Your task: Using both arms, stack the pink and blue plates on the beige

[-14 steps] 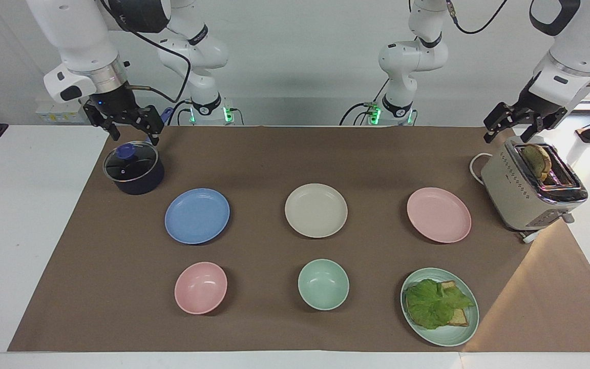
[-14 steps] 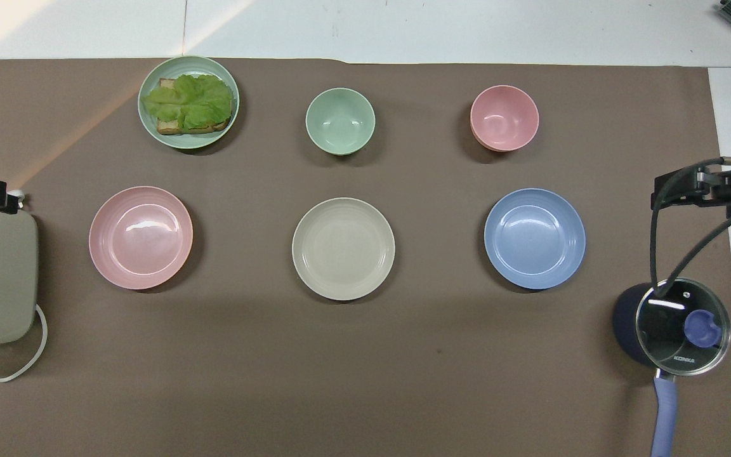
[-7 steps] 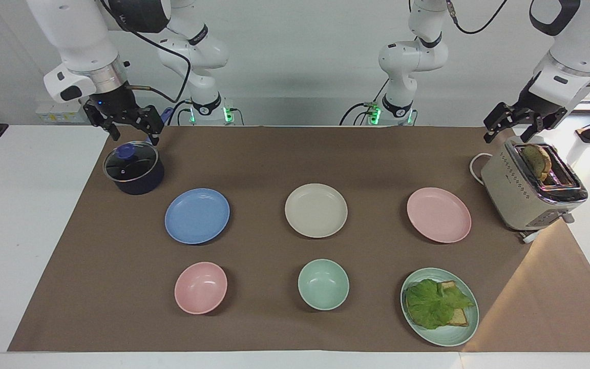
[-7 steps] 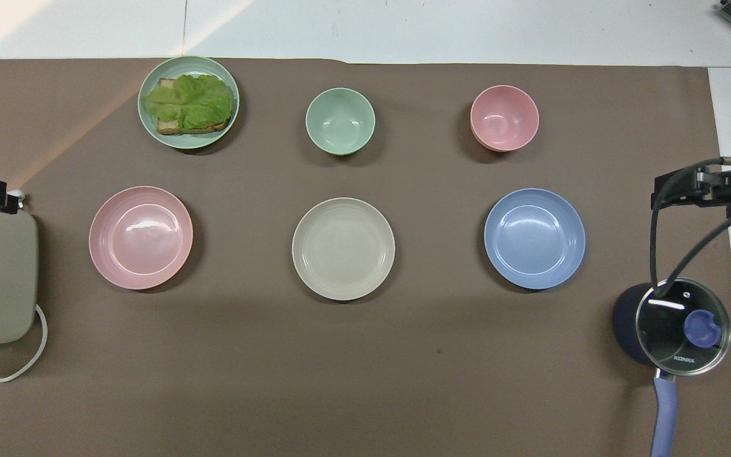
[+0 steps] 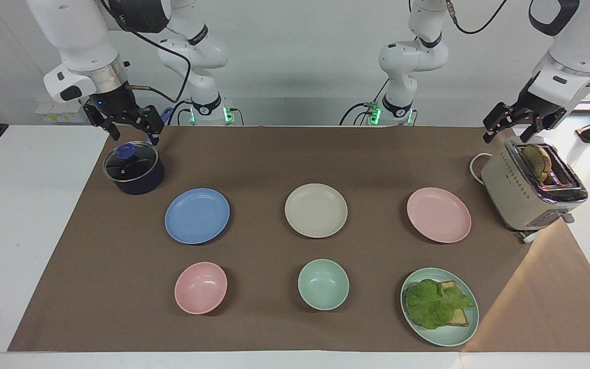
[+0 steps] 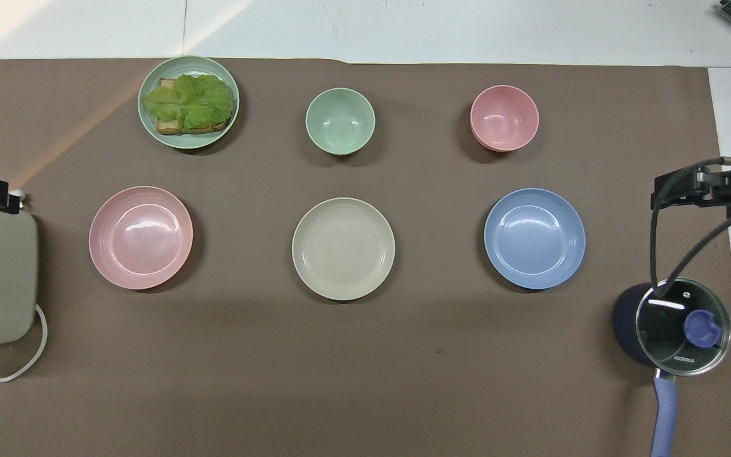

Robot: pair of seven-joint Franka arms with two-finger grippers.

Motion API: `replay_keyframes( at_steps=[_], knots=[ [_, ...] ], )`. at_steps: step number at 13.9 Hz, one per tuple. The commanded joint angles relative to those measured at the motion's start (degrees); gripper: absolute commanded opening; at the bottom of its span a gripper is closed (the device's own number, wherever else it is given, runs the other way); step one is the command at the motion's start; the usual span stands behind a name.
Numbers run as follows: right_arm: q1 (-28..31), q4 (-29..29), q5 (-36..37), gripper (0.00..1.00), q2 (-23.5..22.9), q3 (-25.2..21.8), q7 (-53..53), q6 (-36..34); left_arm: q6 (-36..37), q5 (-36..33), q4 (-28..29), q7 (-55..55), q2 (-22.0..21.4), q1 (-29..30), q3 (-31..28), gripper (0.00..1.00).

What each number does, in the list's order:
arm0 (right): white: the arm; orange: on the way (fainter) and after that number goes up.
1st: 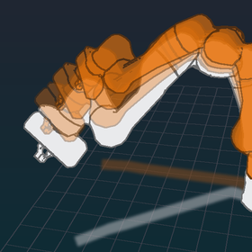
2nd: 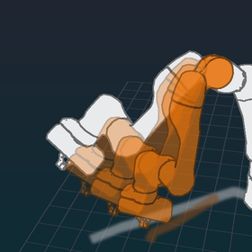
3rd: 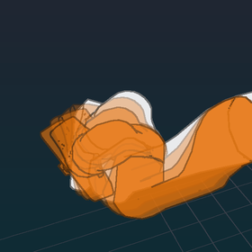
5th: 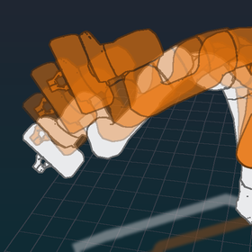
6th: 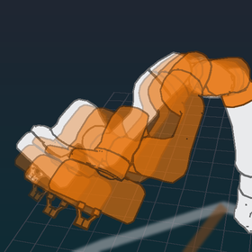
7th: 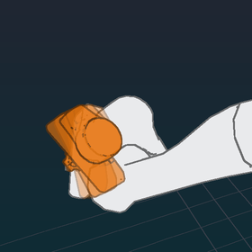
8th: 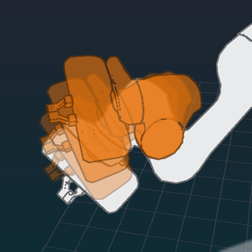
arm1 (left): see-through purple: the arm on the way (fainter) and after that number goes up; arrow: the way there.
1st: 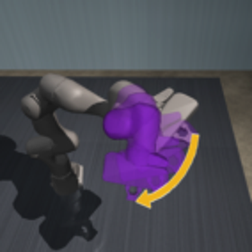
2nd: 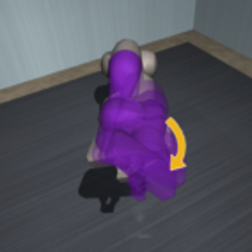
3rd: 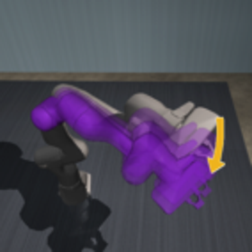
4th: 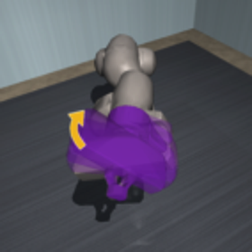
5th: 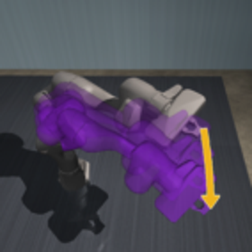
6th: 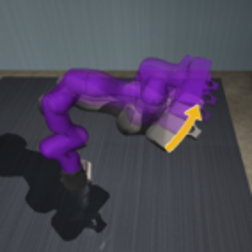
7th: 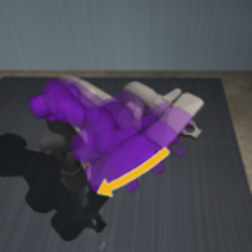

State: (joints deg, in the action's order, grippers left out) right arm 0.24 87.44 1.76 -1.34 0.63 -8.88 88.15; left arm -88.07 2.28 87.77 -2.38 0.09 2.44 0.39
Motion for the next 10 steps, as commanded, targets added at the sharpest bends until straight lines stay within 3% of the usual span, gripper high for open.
replay_keyframes(
  at_steps=[1,3,6,10],
  knots=[
    [0.38,-0.52,-0.35,1.0,-0.15,0.16,-0.18,-0.88,-0.79,-0.61,2.65,0.54,-1.41,1.16,-0.57,1.0],
    [0.38,-0.52,-0.44,1.0,-0.15,0.16,-0.18,-0.88,-2.27,-0.61,8.7,0.28,-1.67,1.16,-0.57,1.0],
    [0.38,-0.52,-0.35,1.0,-0.24,0.16,-0.18,-0.88,-12.18,-0.69,19.08,0.01,-2.9,2.47,-0.57,1.0],
    [0.38,-0.52,-0.35,1.0,-0.16,0.16,-0.09,-0.88,-21.68,-0.69,27.43,0.1,-1.94,3.1,-0.66,1.0]
  ],
)
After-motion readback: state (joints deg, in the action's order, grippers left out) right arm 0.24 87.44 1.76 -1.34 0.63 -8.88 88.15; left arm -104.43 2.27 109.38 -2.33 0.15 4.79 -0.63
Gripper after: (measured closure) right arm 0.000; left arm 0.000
